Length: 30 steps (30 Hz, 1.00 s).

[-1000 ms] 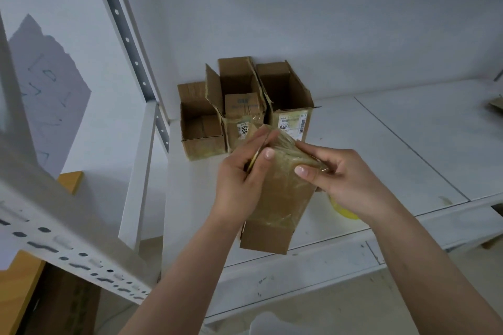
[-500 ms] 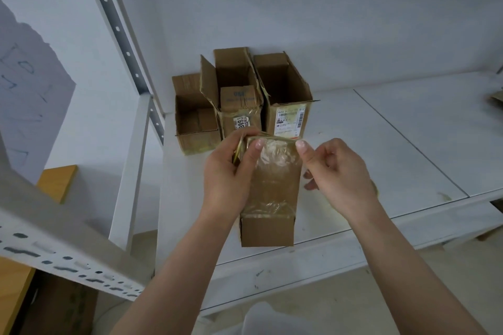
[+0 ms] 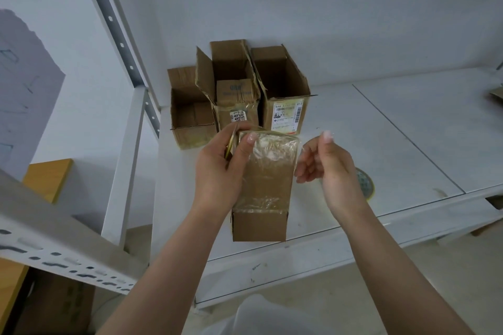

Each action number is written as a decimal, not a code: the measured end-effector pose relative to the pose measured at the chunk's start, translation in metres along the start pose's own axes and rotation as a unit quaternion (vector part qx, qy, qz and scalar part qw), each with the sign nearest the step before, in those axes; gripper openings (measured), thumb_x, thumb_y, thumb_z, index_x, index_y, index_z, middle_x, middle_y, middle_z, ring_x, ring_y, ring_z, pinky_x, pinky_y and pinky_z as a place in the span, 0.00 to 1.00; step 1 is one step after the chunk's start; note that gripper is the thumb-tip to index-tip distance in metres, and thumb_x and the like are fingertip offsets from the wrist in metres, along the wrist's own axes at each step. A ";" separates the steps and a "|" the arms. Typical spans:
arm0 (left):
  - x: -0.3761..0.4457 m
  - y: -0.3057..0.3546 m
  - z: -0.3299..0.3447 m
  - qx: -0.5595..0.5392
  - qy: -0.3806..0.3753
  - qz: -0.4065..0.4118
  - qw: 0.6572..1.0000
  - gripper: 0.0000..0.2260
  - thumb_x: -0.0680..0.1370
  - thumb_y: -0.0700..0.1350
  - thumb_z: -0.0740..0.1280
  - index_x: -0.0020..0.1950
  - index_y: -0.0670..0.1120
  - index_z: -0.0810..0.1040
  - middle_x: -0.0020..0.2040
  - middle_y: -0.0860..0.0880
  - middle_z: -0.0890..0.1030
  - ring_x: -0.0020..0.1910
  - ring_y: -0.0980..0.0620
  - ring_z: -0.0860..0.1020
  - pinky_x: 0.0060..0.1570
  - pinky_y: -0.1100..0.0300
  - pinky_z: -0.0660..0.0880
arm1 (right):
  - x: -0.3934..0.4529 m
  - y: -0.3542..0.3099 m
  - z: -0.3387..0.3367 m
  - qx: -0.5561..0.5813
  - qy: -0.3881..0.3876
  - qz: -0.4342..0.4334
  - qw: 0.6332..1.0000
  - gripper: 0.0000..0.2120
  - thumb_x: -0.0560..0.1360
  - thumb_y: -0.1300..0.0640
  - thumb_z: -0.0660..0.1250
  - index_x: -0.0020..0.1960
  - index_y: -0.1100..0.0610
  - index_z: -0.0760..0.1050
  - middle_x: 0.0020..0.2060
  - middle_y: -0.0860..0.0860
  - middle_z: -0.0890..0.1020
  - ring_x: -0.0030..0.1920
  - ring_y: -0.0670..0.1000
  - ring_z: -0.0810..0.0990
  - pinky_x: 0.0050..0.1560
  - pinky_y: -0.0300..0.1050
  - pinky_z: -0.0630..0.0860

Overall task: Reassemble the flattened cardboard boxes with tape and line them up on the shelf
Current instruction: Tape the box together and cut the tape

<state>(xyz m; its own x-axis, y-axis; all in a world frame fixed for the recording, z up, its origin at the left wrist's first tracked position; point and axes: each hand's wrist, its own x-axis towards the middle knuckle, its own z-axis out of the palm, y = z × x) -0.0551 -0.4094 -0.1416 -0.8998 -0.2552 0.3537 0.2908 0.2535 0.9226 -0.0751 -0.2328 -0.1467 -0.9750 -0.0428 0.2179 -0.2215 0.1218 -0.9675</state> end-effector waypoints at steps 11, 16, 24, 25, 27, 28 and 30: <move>0.000 -0.004 -0.003 -0.016 0.005 -0.006 1.000 0.13 0.77 0.58 0.63 0.58 0.56 0.79 0.46 0.67 0.82 0.46 0.65 0.81 0.37 0.72 0.75 | 0.001 0.008 0.019 -0.027 -0.060 -0.046 0.997 0.22 0.81 0.46 0.50 0.67 0.53 0.73 0.55 0.45 0.81 0.54 0.43 0.81 0.45 0.39 0.80; -0.003 -0.004 -0.002 -0.010 0.005 -0.005 1.000 0.08 0.78 0.58 0.64 0.56 0.62 0.77 0.46 0.67 0.82 0.46 0.65 0.81 0.38 0.71 0.76 | 0.005 0.004 0.026 -0.243 0.001 -0.112 0.964 0.22 0.82 0.49 0.48 0.65 0.57 0.74 0.58 0.51 0.81 0.58 0.50 0.79 0.59 0.43 0.75; -0.008 -0.003 -0.003 -0.040 -0.004 0.006 0.999 0.14 0.75 0.58 0.66 0.58 0.56 0.77 0.47 0.66 0.82 0.47 0.63 0.81 0.40 0.69 0.78 | 0.002 0.002 0.026 -0.218 0.007 -0.123 0.968 0.20 0.83 0.48 0.52 0.64 0.57 0.75 0.55 0.50 0.82 0.55 0.49 0.80 0.55 0.50 0.78; -0.009 -0.003 -0.002 -0.044 -0.005 0.010 0.999 0.13 0.75 0.57 0.67 0.57 0.56 0.77 0.48 0.66 0.82 0.48 0.63 0.81 0.41 0.69 0.78 | 0.002 0.002 0.025 -0.226 0.017 -0.131 0.965 0.19 0.83 0.49 0.53 0.64 0.57 0.75 0.56 0.51 0.82 0.55 0.50 0.80 0.56 0.50 0.78; -0.010 -0.002 -0.001 -0.042 -0.007 0.018 0.999 0.11 0.75 0.55 0.68 0.56 0.57 0.78 0.49 0.66 0.82 0.50 0.64 0.80 0.44 0.69 0.77 | 0.000 0.003 0.024 -0.241 0.038 -0.151 0.958 0.19 0.82 0.51 0.54 0.64 0.59 0.76 0.56 0.52 0.82 0.56 0.51 0.80 0.56 0.49 0.77; -0.010 -0.002 0.000 -0.042 -0.009 0.023 0.999 0.10 0.76 0.53 0.69 0.56 0.56 0.78 0.49 0.67 0.81 0.51 0.65 0.80 0.45 0.70 0.77 | -0.001 0.003 0.024 -0.249 0.048 -0.161 0.954 0.19 0.82 0.51 0.54 0.64 0.59 0.76 0.56 0.53 0.82 0.56 0.51 0.80 0.56 0.49 0.77; -0.010 -0.003 0.003 -0.051 -0.013 0.033 0.998 0.09 0.77 0.49 0.69 0.57 0.54 0.78 0.52 0.66 0.81 0.55 0.65 0.79 0.48 0.72 0.75 | -0.002 0.006 0.021 -0.258 0.065 -0.185 0.946 0.18 0.82 0.53 0.56 0.64 0.61 0.76 0.56 0.54 0.82 0.55 0.51 0.80 0.54 0.45 0.77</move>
<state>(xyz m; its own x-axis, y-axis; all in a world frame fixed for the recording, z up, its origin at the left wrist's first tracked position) -0.0482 -0.4052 -0.1487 -0.8853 -0.2154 0.4120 0.3809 0.1722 0.9085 -0.0742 -0.2530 -0.1554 -0.8159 -0.0597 0.5751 -0.4928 0.5920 -0.6377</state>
